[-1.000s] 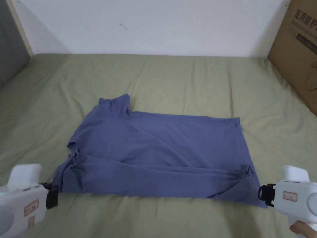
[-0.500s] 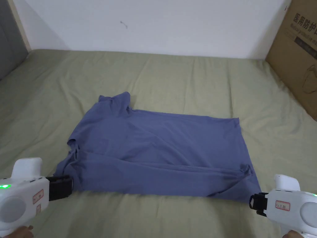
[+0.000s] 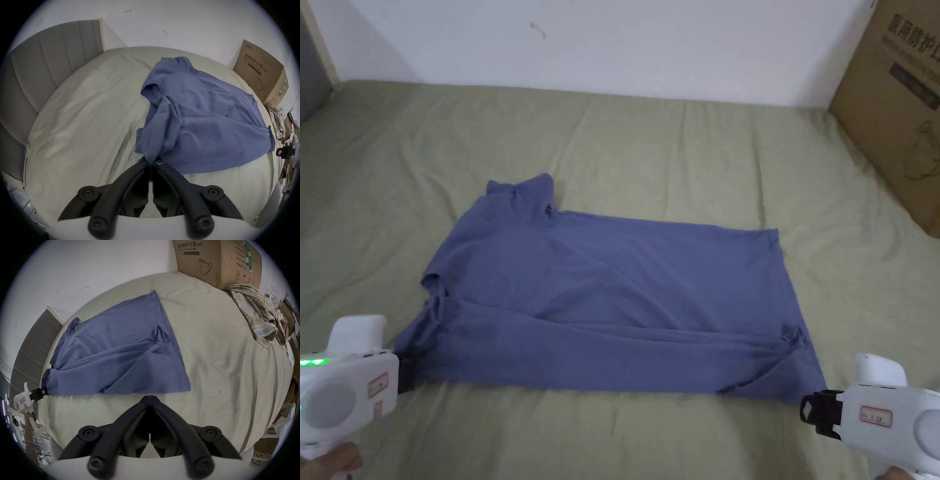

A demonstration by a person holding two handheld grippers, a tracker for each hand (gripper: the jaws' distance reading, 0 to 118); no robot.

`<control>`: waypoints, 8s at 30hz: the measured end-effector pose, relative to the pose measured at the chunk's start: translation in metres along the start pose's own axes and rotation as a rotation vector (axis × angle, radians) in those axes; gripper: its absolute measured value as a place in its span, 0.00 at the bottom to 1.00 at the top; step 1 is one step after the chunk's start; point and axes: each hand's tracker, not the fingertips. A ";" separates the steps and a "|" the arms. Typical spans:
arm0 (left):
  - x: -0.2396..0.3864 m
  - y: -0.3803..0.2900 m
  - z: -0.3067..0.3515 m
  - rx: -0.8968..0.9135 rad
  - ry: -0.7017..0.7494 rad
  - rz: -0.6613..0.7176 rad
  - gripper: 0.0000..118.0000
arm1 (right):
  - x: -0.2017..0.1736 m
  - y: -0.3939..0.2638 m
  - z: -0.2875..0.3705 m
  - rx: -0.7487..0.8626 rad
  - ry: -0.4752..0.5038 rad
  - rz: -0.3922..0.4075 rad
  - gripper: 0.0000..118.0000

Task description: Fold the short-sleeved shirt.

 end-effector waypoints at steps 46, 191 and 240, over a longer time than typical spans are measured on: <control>0.002 -0.062 0.061 -0.142 0.085 -0.167 0.02 | 0.049 -0.036 0.003 -0.074 -0.011 0.047 0.07; 0.047 -0.015 0.135 -0.007 -0.050 0.021 0.00 | -0.047 -0.010 0.059 0.337 0.041 0.256 0.00; -0.093 -0.033 0.001 -0.215 -0.715 0.600 0.11 | -0.157 -0.007 0.046 0.523 -0.019 0.321 0.00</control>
